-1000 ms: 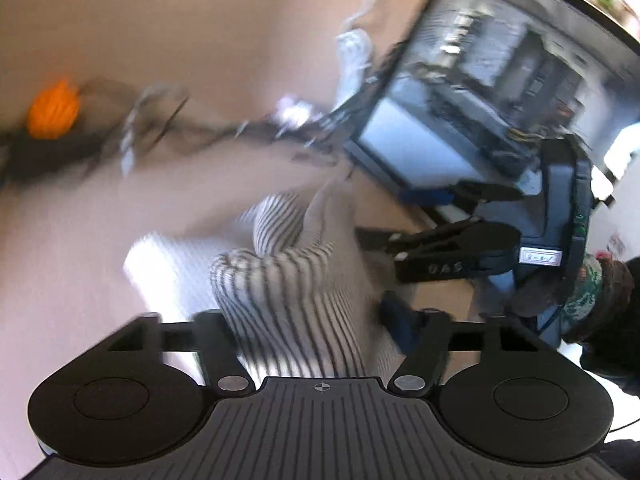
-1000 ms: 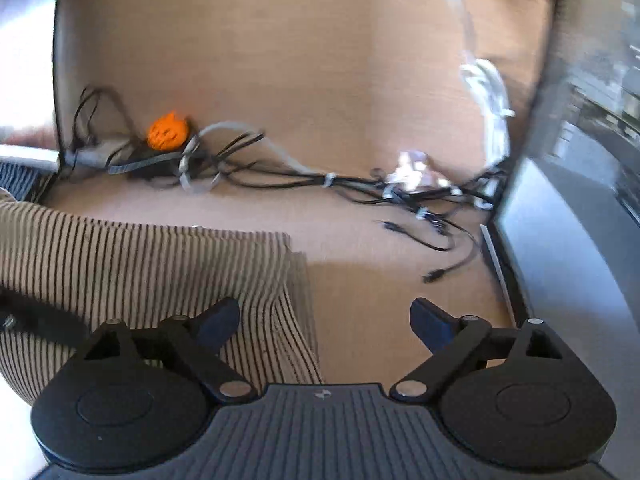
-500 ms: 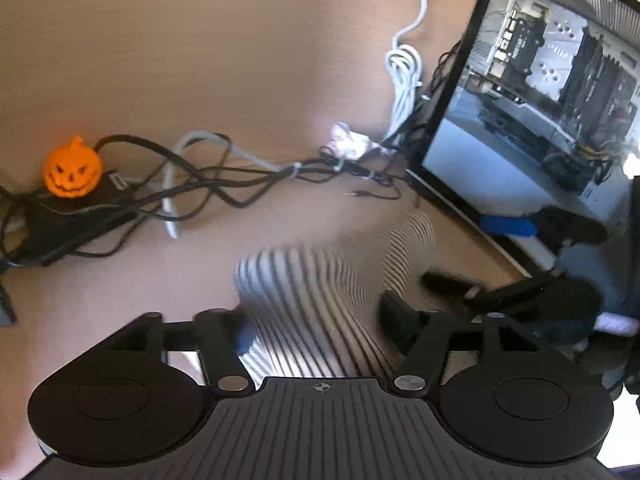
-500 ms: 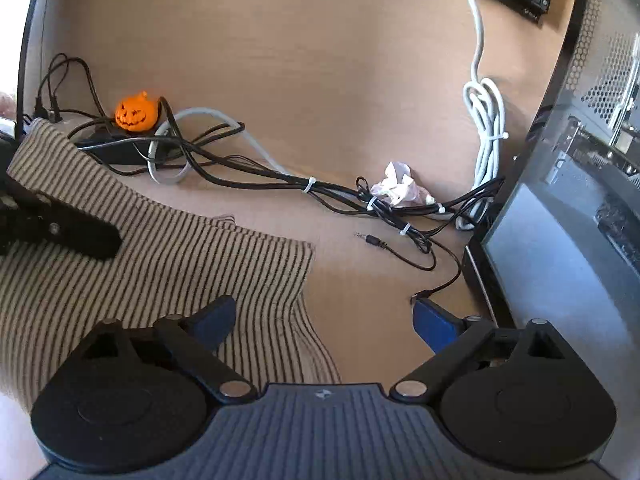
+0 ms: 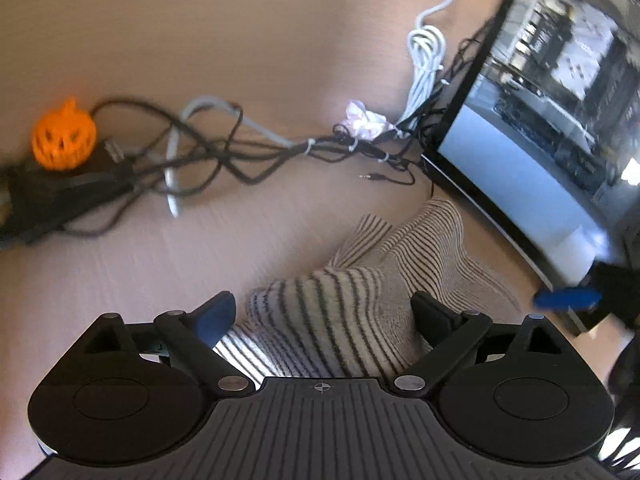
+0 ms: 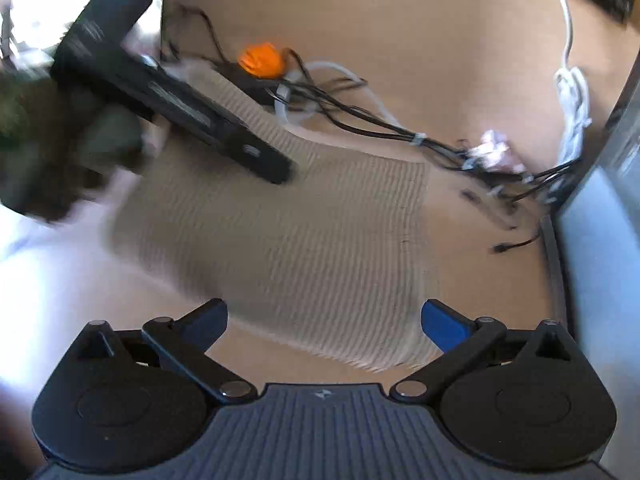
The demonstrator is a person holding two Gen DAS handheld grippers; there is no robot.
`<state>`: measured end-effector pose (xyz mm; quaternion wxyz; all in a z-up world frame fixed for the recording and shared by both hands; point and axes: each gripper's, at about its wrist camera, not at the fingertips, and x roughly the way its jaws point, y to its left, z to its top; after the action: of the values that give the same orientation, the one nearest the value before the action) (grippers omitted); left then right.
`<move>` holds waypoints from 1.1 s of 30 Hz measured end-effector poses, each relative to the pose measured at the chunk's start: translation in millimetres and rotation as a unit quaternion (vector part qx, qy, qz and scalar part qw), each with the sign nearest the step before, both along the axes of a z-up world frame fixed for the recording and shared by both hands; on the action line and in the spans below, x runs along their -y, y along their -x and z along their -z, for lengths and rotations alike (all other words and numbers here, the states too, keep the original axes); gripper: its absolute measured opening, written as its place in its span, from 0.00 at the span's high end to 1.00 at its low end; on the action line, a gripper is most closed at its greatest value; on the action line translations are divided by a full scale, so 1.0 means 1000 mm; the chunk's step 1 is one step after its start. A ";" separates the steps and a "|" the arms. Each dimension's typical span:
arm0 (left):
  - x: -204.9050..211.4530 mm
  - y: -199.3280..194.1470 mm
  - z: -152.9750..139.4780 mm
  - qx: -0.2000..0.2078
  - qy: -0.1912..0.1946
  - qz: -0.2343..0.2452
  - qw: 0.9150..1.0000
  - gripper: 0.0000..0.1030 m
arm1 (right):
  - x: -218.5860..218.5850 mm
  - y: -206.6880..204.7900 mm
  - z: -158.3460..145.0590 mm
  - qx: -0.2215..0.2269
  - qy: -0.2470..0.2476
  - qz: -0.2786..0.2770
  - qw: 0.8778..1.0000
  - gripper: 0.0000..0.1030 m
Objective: Fold clothes
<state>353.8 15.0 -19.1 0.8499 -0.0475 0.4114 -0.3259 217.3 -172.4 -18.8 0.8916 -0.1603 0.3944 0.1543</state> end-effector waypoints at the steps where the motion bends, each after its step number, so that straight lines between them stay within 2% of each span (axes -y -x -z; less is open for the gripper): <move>1: -0.002 -0.001 0.002 -0.012 0.010 -0.001 1.000 0.05 | 0.000 -0.005 0.002 0.007 0.014 0.004 1.000 0.00; 4: -0.007 0.011 0.001 -0.030 0.035 -0.001 0.999 0.06 | 0.003 -0.016 0.000 0.050 0.079 0.056 0.994 0.00; 5: -0.008 0.019 0.000 -0.041 0.050 0.000 0.998 0.06 | 0.003 -0.018 0.001 0.076 0.115 0.077 0.987 0.00; 7: -0.008 0.035 -0.002 -0.062 0.080 0.002 0.995 0.06 | 0.008 -0.019 -0.002 0.105 0.140 0.109 0.979 0.00; 11: -0.001 0.082 -0.005 -0.078 0.112 0.024 0.990 0.06 | 0.024 -0.012 -0.021 0.102 0.080 0.136 0.982 0.00; 15: -0.031 0.095 -0.012 -0.084 0.131 -0.010 0.988 0.06 | 0.034 0.001 -0.035 0.092 -0.022 0.140 0.986 0.00; 18: -0.059 0.090 -0.019 -0.073 0.120 -0.057 0.988 0.06 | 0.018 0.002 -0.034 0.079 -0.067 0.127 0.987 0.00; 22: -0.076 0.080 -0.019 -0.082 0.118 -0.107 0.984 0.05 | -0.031 -0.005 0.012 0.037 -0.046 0.103 0.993 0.00; 23: -0.076 0.078 -0.020 -0.082 0.117 -0.112 0.983 0.05 | -0.039 -0.002 0.022 0.047 -0.042 0.099 0.993 0.00; 27: -0.063 0.078 -0.027 -0.071 0.099 -0.101 0.987 0.05 | -0.056 0.008 0.025 0.083 -0.021 0.086 0.993 0.00; 29: -0.053 0.077 -0.025 -0.064 0.072 -0.096 0.991 0.04 | -0.059 0.011 0.023 0.087 -0.007 0.078 0.993 0.00; 33: -0.029 0.074 -0.019 -0.049 0.007 -0.090 0.995 0.04 | -0.048 0.017 0.005 0.074 -0.040 0.069 0.994 0.00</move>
<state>279.7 44.5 -0.1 0.8543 -0.1065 0.4440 -0.2485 200.3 -124.8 -24.0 0.9327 -0.1079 0.3306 0.0958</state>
